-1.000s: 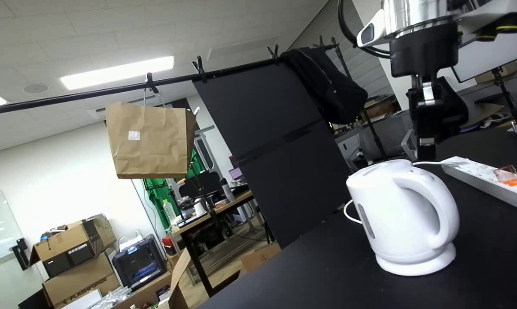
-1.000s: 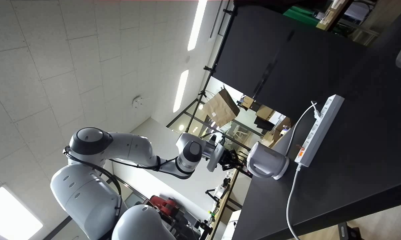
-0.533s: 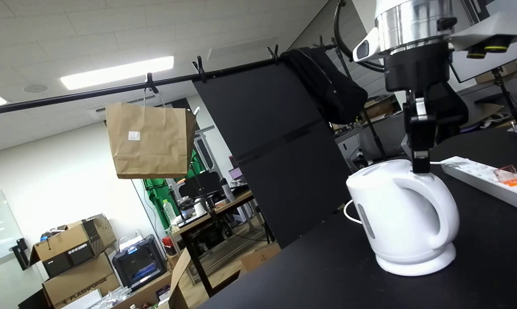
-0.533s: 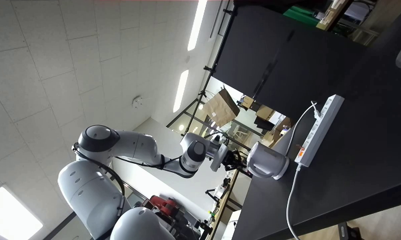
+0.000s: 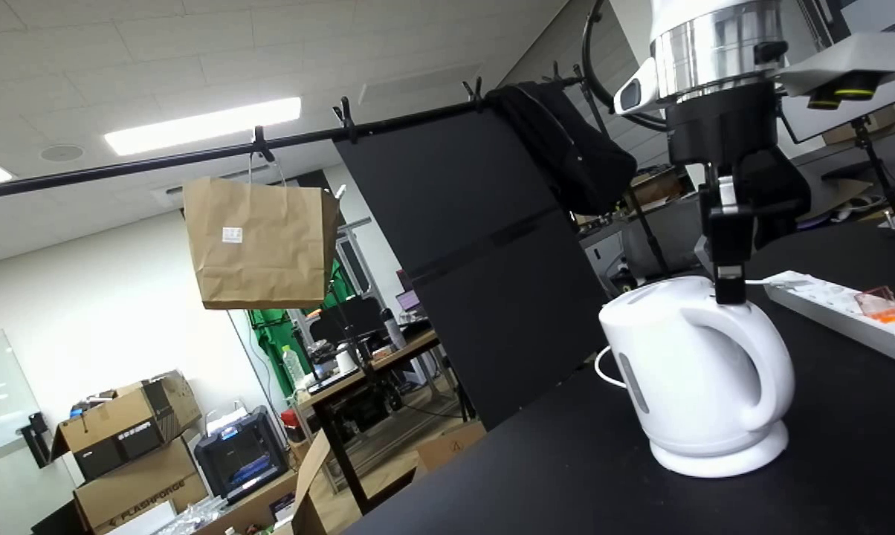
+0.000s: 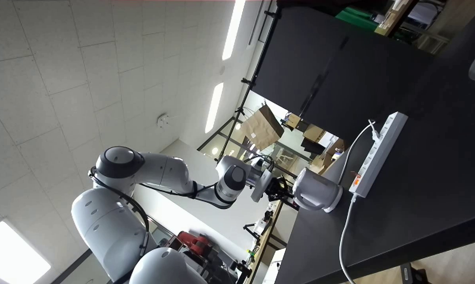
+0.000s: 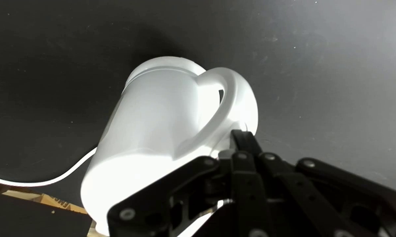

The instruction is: Turn on the kettle

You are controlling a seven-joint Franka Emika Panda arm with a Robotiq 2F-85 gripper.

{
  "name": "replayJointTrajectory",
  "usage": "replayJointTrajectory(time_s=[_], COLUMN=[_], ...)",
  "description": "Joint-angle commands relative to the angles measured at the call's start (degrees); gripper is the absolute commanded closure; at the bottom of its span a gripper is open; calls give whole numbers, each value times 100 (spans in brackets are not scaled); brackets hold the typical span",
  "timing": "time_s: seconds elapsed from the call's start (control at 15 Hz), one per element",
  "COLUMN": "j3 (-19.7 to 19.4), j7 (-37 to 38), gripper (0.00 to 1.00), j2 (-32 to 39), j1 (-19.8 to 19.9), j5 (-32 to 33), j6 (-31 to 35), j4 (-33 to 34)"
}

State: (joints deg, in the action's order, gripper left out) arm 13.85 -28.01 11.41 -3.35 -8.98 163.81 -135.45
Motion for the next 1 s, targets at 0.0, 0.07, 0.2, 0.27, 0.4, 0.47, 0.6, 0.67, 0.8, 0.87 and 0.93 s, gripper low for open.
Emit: replayJointTrajectory(time_s=[0.0, 0.07, 0.2, 0.27, 0.4, 0.47, 0.6, 0.67, 0.8, 0.87, 0.93], j3=[94, 89, 81, 73, 72, 93, 90, -19, -138, -153, -186], j7=[-50, -39, -14, 3, 15, -17, 65, 324, 673, 758, 861], gripper=[100, 100, 100, 100, 100, 100, 100, 100, 100, 100, 100], j2=[207, 223, 277, 293, 342, 372, 418, 439, 478, 500, 518], j1=[172, 180, 193, 192, 182, 187, 163, 89, 15, 8, -13], j5=[-78, -71, -56, -31, -18, -36, -20, 107, 237, 227, 247], j6=[-133, -128, -100, -89, 23, 88, -45, -190, -351, -409, -489], j4=[201, 209, 217, 216, 202, 195, 229, 259, 322, 356, 390])
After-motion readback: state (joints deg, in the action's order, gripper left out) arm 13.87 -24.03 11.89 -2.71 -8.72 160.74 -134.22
